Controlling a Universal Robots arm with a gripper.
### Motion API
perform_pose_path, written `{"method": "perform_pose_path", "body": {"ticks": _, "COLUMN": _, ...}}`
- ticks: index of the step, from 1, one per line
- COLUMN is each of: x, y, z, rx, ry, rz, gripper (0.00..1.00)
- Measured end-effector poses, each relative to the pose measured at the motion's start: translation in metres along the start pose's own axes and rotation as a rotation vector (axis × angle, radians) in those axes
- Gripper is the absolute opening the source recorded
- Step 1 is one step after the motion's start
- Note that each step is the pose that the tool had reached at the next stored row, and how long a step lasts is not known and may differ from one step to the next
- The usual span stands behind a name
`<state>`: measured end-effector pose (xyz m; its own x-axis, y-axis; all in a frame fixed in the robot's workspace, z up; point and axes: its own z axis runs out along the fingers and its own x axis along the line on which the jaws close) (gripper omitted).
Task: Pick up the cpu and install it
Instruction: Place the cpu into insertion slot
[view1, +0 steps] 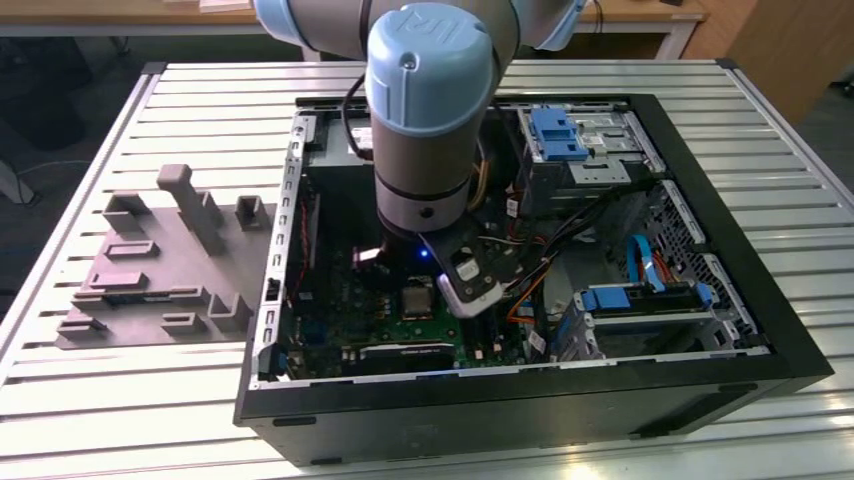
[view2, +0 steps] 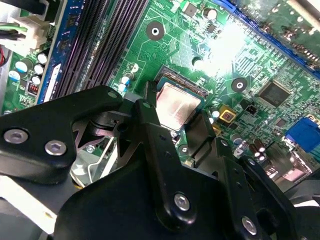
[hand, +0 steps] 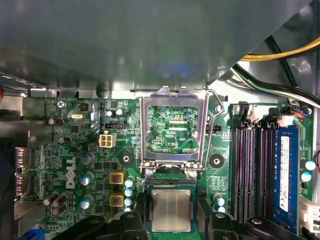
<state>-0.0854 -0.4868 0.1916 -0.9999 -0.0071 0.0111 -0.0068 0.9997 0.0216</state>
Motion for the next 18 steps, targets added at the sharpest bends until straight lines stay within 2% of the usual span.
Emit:
{"method": "perform_pose_path", "body": {"ticks": 11, "x": 0.0001, "y": -0.0003, "z": 0.0046, "rx": 0.0009, "ry": 0.0004, "rz": 0.0, "gripper": 0.47}}
{"method": "perform_pose_path", "body": {"ticks": 18, "x": 0.0001, "y": 0.0, "z": 0.0041, "rx": -0.0008, "ry": -0.0004, "rz": 0.0, "gripper": 0.47}}
